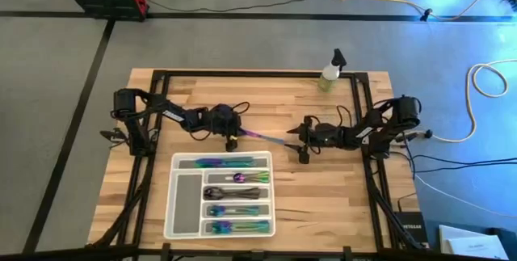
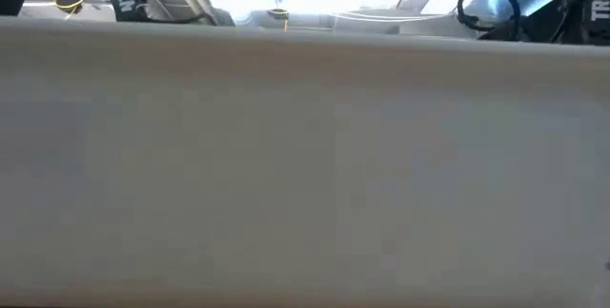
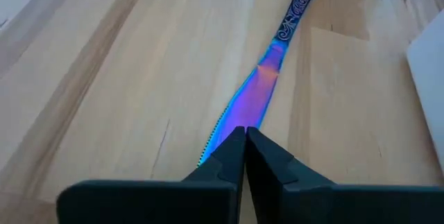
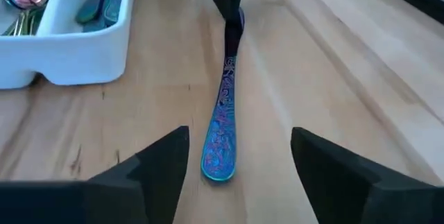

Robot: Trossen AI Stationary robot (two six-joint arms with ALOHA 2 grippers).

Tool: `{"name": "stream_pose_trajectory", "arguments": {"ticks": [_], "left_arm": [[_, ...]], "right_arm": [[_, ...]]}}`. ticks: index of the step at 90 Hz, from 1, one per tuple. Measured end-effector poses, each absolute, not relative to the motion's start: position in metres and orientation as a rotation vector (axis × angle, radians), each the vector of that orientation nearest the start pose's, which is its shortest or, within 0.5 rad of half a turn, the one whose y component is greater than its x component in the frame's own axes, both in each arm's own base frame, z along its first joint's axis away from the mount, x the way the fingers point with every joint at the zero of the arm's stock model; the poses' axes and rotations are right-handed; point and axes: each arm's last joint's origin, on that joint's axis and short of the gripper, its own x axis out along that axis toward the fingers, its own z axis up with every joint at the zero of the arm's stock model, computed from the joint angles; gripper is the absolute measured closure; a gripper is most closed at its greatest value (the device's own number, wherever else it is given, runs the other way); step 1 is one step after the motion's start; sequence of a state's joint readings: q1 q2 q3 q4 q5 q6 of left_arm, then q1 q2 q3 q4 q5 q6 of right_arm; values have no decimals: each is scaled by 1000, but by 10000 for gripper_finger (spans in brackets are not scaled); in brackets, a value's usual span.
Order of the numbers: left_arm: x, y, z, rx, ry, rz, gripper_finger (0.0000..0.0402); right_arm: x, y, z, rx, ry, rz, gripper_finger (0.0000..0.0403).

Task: Sort silverware
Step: Put the blue table knife into the white silverware tray

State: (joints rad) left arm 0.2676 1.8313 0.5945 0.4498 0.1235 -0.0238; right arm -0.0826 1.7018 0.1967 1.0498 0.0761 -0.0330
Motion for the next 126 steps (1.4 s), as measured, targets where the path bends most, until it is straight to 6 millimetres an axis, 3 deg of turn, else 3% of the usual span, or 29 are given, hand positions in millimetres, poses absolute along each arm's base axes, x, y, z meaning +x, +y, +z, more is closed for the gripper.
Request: {"name": "stream_pose_trajectory", "arguments": {"ticks": [29, 50, 63, 90, 126], "left_arm": [[284, 75, 79, -189, 758, 165, 402], [284, 75, 79, -192, 754, 171, 402], [284, 75, 79, -197, 753, 175, 402], [284, 75, 79, -218, 754, 176, 402], [284, 74, 79, -226, 753, 174, 402]], "right_arm": [[225, -21, 67, -7, 401, -154, 123], [244, -13, 50, -1, 417, -197, 103], [248, -12, 42, 3, 420, -238, 105], [236, -12, 36, 51, 411, -249, 147], [235, -8, 36, 114, 404, -293, 151]]}}
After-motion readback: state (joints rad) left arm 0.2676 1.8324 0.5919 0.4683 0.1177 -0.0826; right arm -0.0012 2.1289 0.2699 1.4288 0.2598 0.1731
